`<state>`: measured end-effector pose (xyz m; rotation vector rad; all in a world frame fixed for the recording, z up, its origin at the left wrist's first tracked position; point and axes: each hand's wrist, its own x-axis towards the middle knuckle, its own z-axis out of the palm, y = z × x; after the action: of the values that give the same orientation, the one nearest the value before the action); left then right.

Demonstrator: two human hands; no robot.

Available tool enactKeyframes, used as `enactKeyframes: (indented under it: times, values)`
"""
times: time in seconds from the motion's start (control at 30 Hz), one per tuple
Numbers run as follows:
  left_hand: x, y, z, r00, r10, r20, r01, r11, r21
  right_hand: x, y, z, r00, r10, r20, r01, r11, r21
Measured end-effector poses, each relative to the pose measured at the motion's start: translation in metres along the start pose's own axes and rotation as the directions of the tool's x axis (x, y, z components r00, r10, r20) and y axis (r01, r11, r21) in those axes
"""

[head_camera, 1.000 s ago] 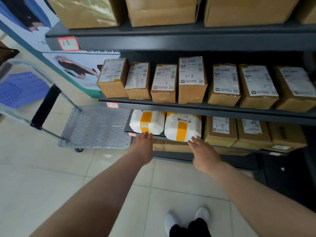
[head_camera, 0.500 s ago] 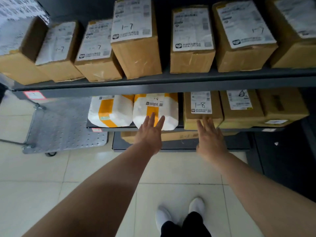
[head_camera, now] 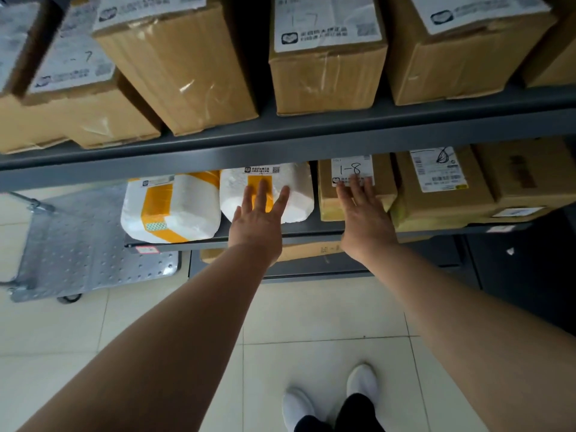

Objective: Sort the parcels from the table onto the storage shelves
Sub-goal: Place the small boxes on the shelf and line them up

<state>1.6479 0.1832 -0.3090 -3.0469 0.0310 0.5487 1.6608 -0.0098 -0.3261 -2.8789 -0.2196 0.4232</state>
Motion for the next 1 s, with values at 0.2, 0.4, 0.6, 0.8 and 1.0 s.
enactKeyframes:
  times: [0.2,0.4,0.6,0.8,1.0]
  values:
    - [-0.009,0.015,-0.016,0.999,0.036,-0.041,-0.037,0.999,-0.011,-0.021,0.014,-0.011,0.999,-0.022,-0.028,0.021,1.0,-0.014]
    - [-0.012,0.085,-0.035,0.976,0.213,-0.052,-0.215,0.976,-0.038,-0.055,0.065,-0.033,0.983,0.183,-0.022,-0.183,0.983,0.005]
    - [-0.005,0.172,-0.033,0.918,0.397,0.007,-0.397,0.917,0.035,-0.089,0.152,-0.057,0.929,0.354,-0.109,-0.352,0.935,0.039]
    - [0.001,0.238,-0.009,0.875,0.471,0.115,-0.485,0.855,0.184,-0.097,0.219,-0.062,0.908,0.405,-0.106,-0.405,0.914,0.026]
    - [0.021,0.244,-0.015,0.893,0.44,0.093,-0.449,0.875,0.179,-0.08,0.227,-0.055,0.936,0.349,-0.038,-0.34,0.929,0.146]
